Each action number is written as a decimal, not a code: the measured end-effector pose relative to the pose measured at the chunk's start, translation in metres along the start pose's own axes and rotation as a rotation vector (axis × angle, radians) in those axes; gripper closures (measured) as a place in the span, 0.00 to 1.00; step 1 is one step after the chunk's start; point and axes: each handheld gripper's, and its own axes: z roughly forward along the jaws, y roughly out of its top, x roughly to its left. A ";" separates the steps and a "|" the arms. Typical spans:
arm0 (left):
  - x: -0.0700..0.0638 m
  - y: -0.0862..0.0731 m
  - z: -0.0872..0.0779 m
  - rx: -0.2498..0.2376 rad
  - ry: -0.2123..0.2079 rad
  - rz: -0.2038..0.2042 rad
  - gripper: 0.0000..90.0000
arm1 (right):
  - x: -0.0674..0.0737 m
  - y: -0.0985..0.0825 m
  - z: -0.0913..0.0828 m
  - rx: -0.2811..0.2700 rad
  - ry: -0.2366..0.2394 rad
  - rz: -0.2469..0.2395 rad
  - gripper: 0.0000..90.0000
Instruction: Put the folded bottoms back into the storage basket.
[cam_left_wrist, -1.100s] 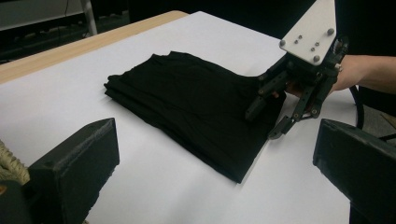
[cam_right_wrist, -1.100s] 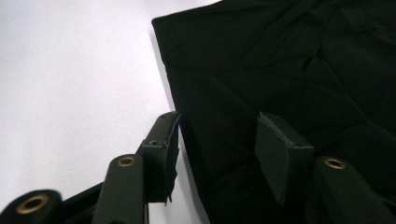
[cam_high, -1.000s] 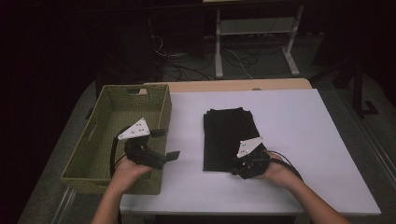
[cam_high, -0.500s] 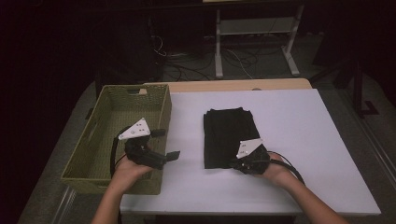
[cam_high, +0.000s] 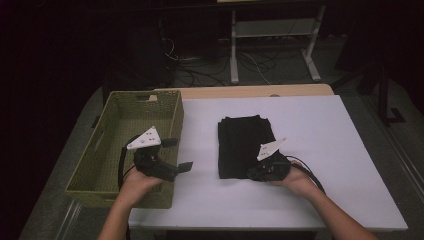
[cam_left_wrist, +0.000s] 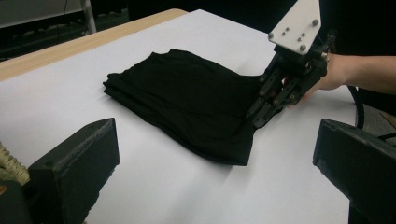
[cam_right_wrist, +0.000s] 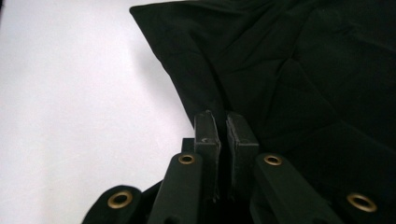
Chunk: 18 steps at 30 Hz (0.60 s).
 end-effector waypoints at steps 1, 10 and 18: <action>0.000 0.000 0.000 -0.002 -0.001 0.000 0.00 | 0.000 0.000 -0.001 -0.001 0.005 0.001 0.93; 0.000 0.000 -0.001 -0.003 -0.005 0.000 0.01 | 0.005 0.002 -0.009 -0.012 0.028 -0.007 0.93; 0.001 0.000 -0.001 -0.003 -0.006 -0.002 0.01 | 0.014 0.002 -0.015 -0.003 0.036 -0.017 0.93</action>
